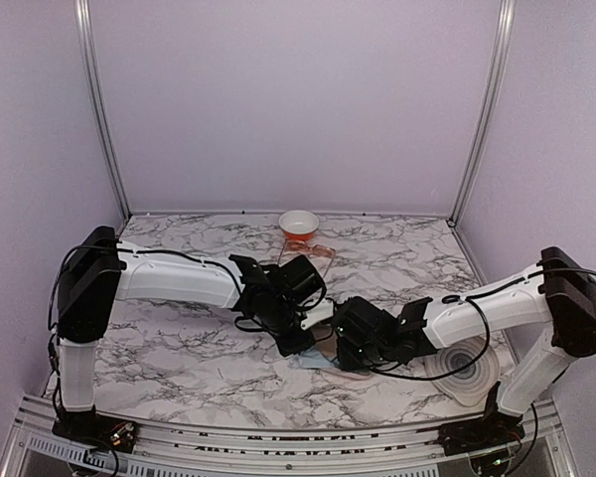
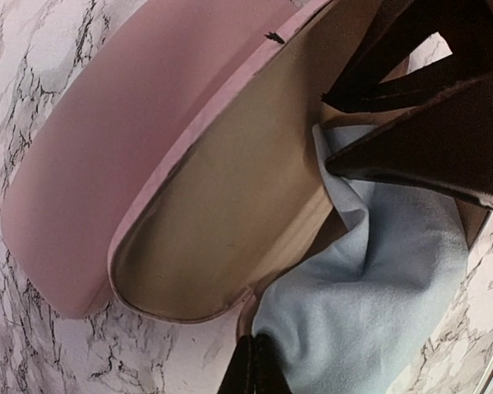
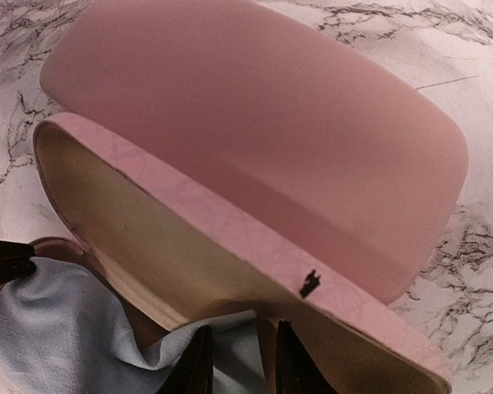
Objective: Organize the sunglasses
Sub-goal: Adjust the folded cleaning cloth on the sunglasses case.
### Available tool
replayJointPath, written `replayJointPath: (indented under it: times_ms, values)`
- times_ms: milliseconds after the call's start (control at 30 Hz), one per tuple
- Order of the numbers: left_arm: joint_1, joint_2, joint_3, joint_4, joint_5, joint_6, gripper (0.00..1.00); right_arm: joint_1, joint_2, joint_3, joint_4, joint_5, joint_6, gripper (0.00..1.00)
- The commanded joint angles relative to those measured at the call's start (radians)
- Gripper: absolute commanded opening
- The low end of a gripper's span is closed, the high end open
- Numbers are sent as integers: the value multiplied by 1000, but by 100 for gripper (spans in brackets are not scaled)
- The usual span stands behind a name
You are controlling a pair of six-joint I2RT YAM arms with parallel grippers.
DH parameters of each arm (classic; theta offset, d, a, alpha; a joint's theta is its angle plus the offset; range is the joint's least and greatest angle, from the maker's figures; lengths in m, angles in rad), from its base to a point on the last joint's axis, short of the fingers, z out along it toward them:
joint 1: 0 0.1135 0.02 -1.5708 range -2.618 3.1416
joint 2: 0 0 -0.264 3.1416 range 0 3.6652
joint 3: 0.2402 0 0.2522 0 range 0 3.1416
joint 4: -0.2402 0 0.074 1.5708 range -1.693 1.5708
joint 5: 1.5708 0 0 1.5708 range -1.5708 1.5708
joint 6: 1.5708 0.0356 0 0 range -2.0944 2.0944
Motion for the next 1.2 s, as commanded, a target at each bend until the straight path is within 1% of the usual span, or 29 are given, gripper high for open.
replayJointPath:
  times_ms: [0, 300, 467, 667, 833, 1167]
  values:
    - [-11, -36, 8, -15, 17, 1, 0, 6, 27, 25, -9, -1, 19, 24]
    - [-12, -29, 0, -13, 19, -9, 0, 8, 0, -19, 71, -63, -6, 0]
    - [-12, -30, -1, -8, 22, -15, 0, 18, -34, -22, 57, -33, -6, 0]
    - [-14, -40, -2, 1, 16, -26, 0, 40, -137, -21, -18, 24, 14, 0]
    - [-20, -44, -4, 8, 10, -30, 0, 58, -202, -43, -47, 45, 46, 0]
    - [-25, -29, 25, 22, -32, -27, 0, 92, -208, -59, -114, 40, 122, 0]
